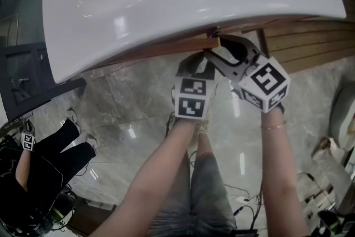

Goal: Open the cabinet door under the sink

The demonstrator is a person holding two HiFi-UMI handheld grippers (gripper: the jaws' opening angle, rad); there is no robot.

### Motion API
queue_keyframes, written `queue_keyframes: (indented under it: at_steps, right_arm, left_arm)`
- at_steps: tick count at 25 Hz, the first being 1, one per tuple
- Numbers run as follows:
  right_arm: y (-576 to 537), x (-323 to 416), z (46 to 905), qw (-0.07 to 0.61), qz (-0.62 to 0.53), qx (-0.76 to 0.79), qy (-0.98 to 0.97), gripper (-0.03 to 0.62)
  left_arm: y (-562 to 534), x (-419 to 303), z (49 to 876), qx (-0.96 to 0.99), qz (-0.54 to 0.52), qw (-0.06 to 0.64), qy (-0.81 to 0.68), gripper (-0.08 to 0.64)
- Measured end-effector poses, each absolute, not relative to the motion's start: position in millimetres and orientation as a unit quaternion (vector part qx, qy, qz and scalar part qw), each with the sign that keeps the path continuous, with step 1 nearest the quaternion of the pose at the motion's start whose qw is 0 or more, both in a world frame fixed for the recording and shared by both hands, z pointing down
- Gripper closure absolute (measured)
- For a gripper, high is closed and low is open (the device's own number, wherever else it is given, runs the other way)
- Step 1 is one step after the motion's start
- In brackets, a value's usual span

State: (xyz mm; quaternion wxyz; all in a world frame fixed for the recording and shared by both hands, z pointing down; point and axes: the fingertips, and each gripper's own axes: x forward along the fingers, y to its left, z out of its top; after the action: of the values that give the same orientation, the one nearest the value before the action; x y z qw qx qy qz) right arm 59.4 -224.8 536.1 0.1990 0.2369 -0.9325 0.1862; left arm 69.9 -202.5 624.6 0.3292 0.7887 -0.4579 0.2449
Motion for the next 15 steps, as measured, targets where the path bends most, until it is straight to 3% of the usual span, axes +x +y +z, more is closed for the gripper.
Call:
queue_keyframes:
  at_steps: [15]
  right_arm:
    - [-221.0, 58.6, 534.5, 0.203, 0.172, 0.203, -0.942, 0.462]
  left_arm:
    - [-199.9, 71.0, 624.2, 0.796, 0.230, 0.322, -0.458, 0.477]
